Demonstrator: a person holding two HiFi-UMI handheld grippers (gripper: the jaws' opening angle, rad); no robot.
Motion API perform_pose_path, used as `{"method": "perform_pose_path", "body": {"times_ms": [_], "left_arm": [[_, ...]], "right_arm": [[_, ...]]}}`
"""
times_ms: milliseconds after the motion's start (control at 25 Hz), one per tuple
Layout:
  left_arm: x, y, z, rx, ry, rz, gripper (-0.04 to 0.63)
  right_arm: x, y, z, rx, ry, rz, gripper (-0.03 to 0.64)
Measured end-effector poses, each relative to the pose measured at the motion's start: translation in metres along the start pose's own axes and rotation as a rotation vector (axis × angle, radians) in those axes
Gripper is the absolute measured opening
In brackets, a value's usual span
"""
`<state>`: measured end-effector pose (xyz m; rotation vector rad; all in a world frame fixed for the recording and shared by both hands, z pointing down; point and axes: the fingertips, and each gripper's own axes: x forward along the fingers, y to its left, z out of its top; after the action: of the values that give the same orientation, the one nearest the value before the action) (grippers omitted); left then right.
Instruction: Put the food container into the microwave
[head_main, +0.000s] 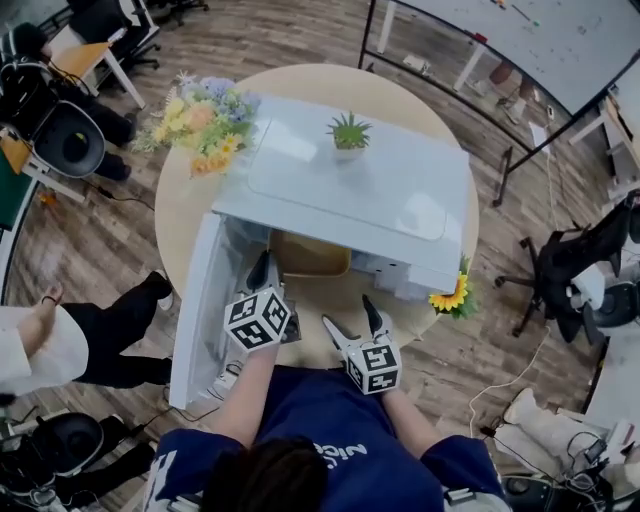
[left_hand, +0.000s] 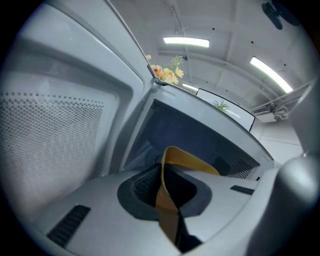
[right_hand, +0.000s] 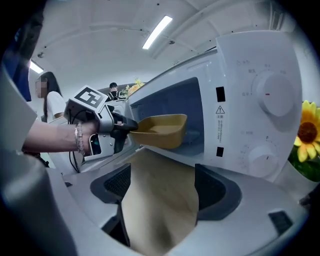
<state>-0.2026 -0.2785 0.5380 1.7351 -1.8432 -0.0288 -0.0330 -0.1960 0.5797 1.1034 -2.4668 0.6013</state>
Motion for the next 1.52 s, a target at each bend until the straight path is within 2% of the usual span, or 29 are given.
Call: {"method": "perform_pose_path", "body": {"times_ms": [760, 920, 1280, 1520], "left_arm": [[0.061, -0.005, 0.005, -0.034, -0.017, -0.006, 0.024], [0.073, -0.004, 0.003, -0.013, -0.012, -0.001, 0.025], [0.092, 0.004, 0.003, -0.047, -0.027, 0.028, 0.025], [0.099, 0.000, 0.007, 0.032, -0.037, 0.040, 0.026]], "right_arm": [[-0.006, -0.027, -0.014, -0.006, 0.066, -0.019, 0.393], [-0.010, -0.033, -0.016, -0.009, 0.073, -0.040, 0.393], [-0.018, -0.047, -0.022, 0.002, 0.092, -0.091, 0.393], [-0.020, -0.047, -0.024, 0.003, 0.096, -0.097, 0.394]]}}
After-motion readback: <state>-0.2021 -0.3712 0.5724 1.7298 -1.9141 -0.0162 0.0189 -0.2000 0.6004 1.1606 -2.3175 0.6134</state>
